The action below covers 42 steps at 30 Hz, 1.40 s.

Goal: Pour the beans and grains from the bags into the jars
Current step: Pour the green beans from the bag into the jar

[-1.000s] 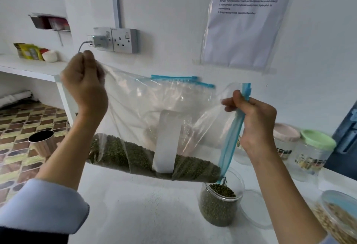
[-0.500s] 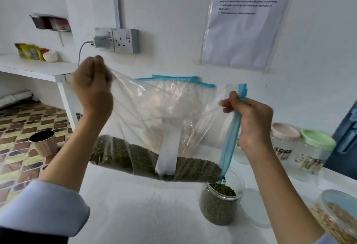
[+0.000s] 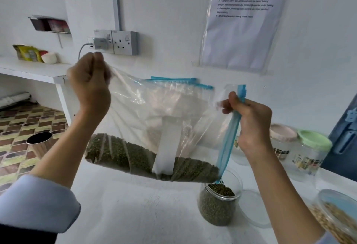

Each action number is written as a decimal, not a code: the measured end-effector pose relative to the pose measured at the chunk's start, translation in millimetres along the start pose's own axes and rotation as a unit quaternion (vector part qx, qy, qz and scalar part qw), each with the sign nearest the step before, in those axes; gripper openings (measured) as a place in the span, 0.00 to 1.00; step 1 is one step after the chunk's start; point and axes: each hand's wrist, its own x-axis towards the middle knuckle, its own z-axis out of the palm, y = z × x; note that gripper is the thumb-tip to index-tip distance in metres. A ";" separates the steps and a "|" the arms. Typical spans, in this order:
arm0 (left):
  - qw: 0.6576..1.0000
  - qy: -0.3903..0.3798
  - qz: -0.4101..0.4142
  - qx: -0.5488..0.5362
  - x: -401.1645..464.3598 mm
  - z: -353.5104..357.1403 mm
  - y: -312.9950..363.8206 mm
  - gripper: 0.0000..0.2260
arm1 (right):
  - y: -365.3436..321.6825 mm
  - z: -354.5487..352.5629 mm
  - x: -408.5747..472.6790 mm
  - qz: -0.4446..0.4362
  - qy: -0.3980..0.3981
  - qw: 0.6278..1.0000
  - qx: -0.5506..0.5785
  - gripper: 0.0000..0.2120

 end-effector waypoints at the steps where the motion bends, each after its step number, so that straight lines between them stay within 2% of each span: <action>1: 1.000 0.026 -0.003 -0.009 3.2 -2.6 0.5 0.18 | -1.6 -1.6 2.0 -0.001 0.021 1.000 0.011 0.12; 3: 0.998 0.057 -0.007 -0.035 7.6 -6.1 1.4 0.17 | -2.8 -3.7 3.9 -0.004 0.047 0.998 0.028 0.13; 7: 0.999 -0.029 0.029 0.030 -3.6 -0.8 4.4 0.17 | 0.3 3.0 -4.1 0.016 0.000 1.000 0.014 0.12; 11: 0.999 0.045 0.020 0.010 4.0 -8.3 1.0 0.17 | 1.1 -3.6 1.6 0.013 0.052 0.998 0.032 0.12; 15: 0.997 -0.025 0.052 0.045 -4.2 -1.6 3.6 0.17 | 4.6 2.9 -2.3 0.016 0.021 1.000 0.010 0.17; 19: 0.998 0.049 0.040 0.029 3.5 -7.8 -0.8 0.18 | 4.5 -3.9 3.7 0.004 0.055 0.998 0.035 0.11; 23: 0.998 0.015 0.051 0.041 -3.5 -2.7 -3.5 0.18 | 8.9 2.7 -1.8 0.002 0.025 1.000 0.014 0.12; 27: 0.997 0.069 0.035 0.011 0.6 -7.5 -3.7 0.17 | 7.6 -1.9 3.6 -0.006 0.062 0.997 0.038 0.12; 31: 0.998 0.009 0.046 0.050 -6.9 -1.9 -5.3 0.17 | 10.6 6.6 -4.2 0.001 0.019 1.000 0.010 0.13; 35: 0.996 0.066 0.034 0.048 4.6 -9.5 -7.8 0.18 | 8.3 -0.8 4.1 -0.006 0.065 0.997 0.039 0.12; 39: 0.997 0.007 0.045 0.067 -0.9 -1.4 -5.4 0.17 | 12.1 3.9 -1.6 -0.006 0.030 0.999 0.014 0.13; 42: 0.996 0.053 0.037 0.057 6.1 -8.8 -7.8 0.18 | 9.7 0.3 3.5 -0.010 0.061 0.998 0.029 0.12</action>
